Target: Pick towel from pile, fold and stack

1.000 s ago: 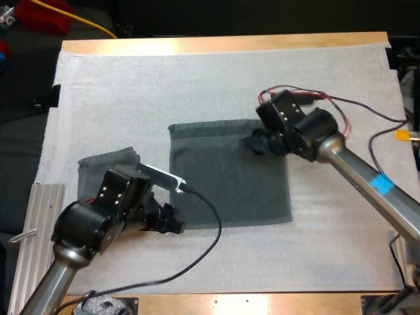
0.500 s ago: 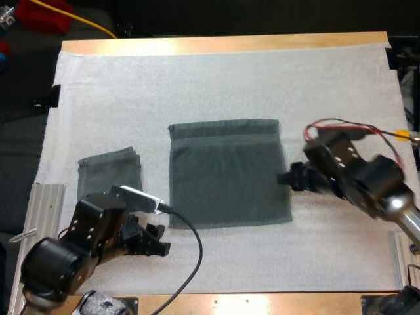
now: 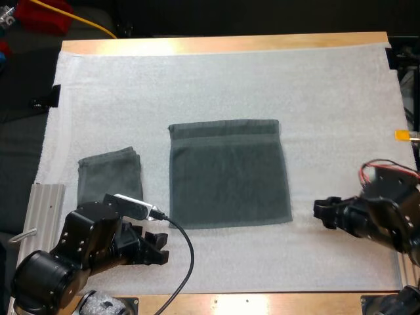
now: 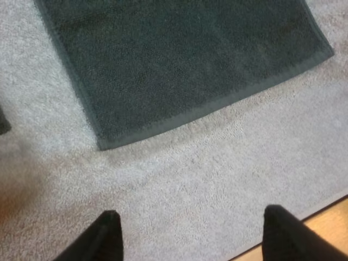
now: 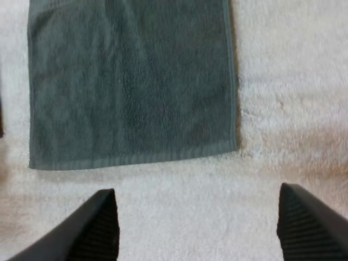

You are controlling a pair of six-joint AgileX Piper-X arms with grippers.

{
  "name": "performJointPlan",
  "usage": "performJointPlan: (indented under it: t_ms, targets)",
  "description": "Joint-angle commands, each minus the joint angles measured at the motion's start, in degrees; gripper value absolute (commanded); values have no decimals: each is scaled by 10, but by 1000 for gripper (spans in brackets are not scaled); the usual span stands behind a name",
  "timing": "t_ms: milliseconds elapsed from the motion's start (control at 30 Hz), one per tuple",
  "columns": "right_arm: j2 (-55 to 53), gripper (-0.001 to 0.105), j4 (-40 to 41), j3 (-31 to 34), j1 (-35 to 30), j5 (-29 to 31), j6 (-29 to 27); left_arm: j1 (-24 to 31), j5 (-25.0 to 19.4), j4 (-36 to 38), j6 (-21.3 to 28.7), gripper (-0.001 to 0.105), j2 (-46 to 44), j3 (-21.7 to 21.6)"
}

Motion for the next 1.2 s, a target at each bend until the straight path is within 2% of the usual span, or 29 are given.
performJointPlan:
  t_ms: [0,100,133,367,533,633,933,1167]
  targets:
    - [-12,61,-7,12,-1,-3,10,-2,-12,0,-10,53,-3,-3]
    - [-21,61,-17,36,-1,4,39,-2,-16,-3,-22,53,-3,-3]
    - [-22,61,-35,63,-1,4,66,-2,-17,-3,-28,53,-3,-3]
    - [-9,61,-143,153,-1,-13,112,-2,-7,-2,-28,53,-3,-3]
    - [24,61,-266,235,-1,-65,155,-2,6,-2,-28,53,-3,-3]
    - [51,61,-331,268,-1,-69,182,-2,10,-2,-28,53,-3,-3]
    - [184,61,-504,301,-1,-74,243,-2,10,-2,-28,53,-3,-3]
    - [277,61,-561,301,-1,-81,275,-2,25,-2,-28,53,-3,-3]
